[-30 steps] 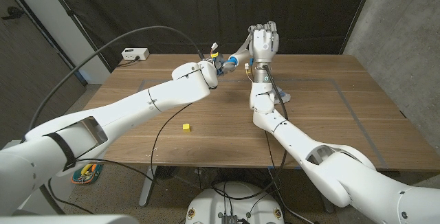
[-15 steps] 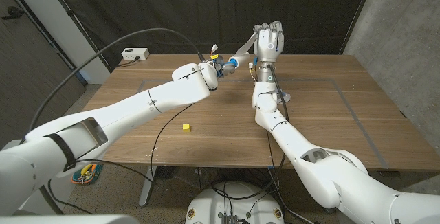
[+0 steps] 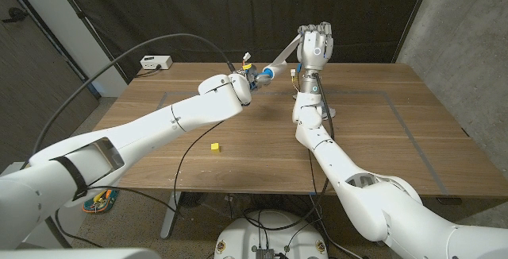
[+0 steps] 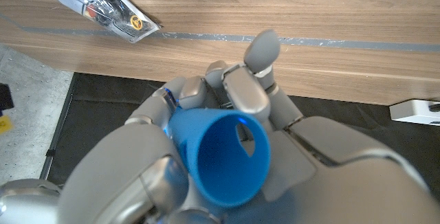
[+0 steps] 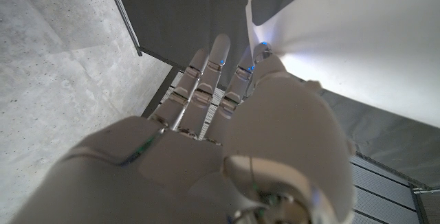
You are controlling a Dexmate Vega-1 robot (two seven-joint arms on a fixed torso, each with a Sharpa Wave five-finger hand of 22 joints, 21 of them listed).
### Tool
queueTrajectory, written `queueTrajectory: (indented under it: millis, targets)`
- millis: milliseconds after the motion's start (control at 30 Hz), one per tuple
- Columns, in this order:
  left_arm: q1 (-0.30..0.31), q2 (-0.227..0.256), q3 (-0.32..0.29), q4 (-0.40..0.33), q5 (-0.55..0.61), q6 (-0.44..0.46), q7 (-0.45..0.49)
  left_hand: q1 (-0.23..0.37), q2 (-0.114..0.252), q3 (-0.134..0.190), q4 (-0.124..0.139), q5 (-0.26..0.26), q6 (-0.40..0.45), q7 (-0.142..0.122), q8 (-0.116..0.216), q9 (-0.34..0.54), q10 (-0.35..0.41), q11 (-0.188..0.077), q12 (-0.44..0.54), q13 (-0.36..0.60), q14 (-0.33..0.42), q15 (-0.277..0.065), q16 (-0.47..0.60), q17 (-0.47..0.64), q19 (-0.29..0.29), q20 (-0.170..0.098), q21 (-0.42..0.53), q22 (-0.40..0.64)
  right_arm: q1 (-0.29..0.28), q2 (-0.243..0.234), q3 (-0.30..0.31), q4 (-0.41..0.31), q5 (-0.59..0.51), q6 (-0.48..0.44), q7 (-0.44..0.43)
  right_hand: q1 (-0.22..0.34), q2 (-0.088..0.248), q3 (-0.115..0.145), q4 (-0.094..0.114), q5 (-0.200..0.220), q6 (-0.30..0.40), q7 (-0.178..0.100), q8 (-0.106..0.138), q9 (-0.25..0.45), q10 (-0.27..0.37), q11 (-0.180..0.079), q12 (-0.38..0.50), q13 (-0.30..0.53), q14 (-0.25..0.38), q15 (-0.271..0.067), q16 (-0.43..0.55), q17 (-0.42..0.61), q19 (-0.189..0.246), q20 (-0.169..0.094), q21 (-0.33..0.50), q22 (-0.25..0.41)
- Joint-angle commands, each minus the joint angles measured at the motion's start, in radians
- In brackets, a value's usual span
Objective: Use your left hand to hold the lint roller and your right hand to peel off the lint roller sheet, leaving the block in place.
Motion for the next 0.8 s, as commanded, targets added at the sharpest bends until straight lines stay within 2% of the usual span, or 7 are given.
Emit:
queueTrajectory:
  millis: [33,233,400,567,800]
  targets:
    - [0.008,0.008,-0.003,-0.009,-0.007,0.002,0.011,-0.078,0.119,0.097,0.09,-0.002,0.068,-0.028,-0.006,-0.006,0.208,-0.174,0.301,0.002,0.005,-0.007,0.004,0.005,-0.003,-0.003,0.005,0.003,-0.021,0.037,0.061,-0.041,-0.022,0.018,0.0,-0.01,0.007,0.011,0.011,0.007,-0.001,0.008,-0.004,0.0,0.005,0.009,0.046,0.136,-0.001,-0.148,-0.004,0.006,-0.007,-0.03,0.009,0.001]
    - [0.013,0.014,-0.008,-0.012,-0.013,-0.004,0.011,-0.078,0.119,0.097,0.089,-0.002,0.067,-0.028,0.002,0.006,0.208,-0.173,0.301,0.002,0.004,-0.007,0.002,0.002,-0.004,-0.002,0.008,0.009,-0.027,0.061,0.088,-0.051,-0.033,0.032,0.0,-0.012,0.006,0.011,0.012,0.006,-0.002,0.018,-0.008,-0.002,0.015,0.012,0.051,0.133,-0.002,-0.145,-0.009,0.013,-0.017,-0.025,0.013,0.0]
    - [0.017,0.019,-0.011,-0.017,-0.012,-0.007,0.015,-0.078,0.119,0.097,0.09,-0.002,0.068,-0.028,0.001,0.004,0.207,-0.174,0.301,0.002,0.004,-0.006,0.001,0.0,-0.004,-0.002,0.005,0.005,-0.025,0.065,0.089,-0.044,-0.036,0.032,0.0,-0.011,0.01,0.016,0.013,0.008,0.0,0.021,-0.012,-0.005,0.023,0.014,0.054,0.126,-0.001,-0.146,-0.016,0.016,-0.004,-0.01,0.025,-0.002]
    - [0.02,0.024,-0.014,-0.018,-0.012,-0.017,0.015,-0.079,0.118,0.096,0.09,-0.002,0.068,-0.029,-0.004,-0.005,0.209,-0.175,0.301,0.002,0.001,-0.006,-0.001,-0.002,-0.003,-0.003,0.001,-0.002,-0.023,0.068,0.088,-0.035,-0.033,0.026,0.0,-0.022,0.008,0.022,0.018,0.008,-0.002,0.003,-0.02,-0.014,0.006,0.011,0.041,0.11,-0.009,-0.141,-0.04,0.007,0.005,0.005,0.037,-0.006]
    - [0.017,0.028,-0.013,-0.014,-0.011,-0.025,0.006,-0.08,0.118,0.095,0.09,-0.002,0.067,-0.03,-0.002,-0.002,0.207,-0.173,0.301,0.002,0.006,-0.009,0.003,0.002,-0.003,-0.003,0.004,-0.002,-0.032,0.068,0.085,-0.046,-0.037,0.02,0.0,-0.026,0.007,0.027,0.02,0.008,-0.001,0.003,-0.023,-0.02,0.008,0.013,0.038,0.1,-0.005,-0.143,-0.051,0.003,0.0,0.005,0.04,-0.009]
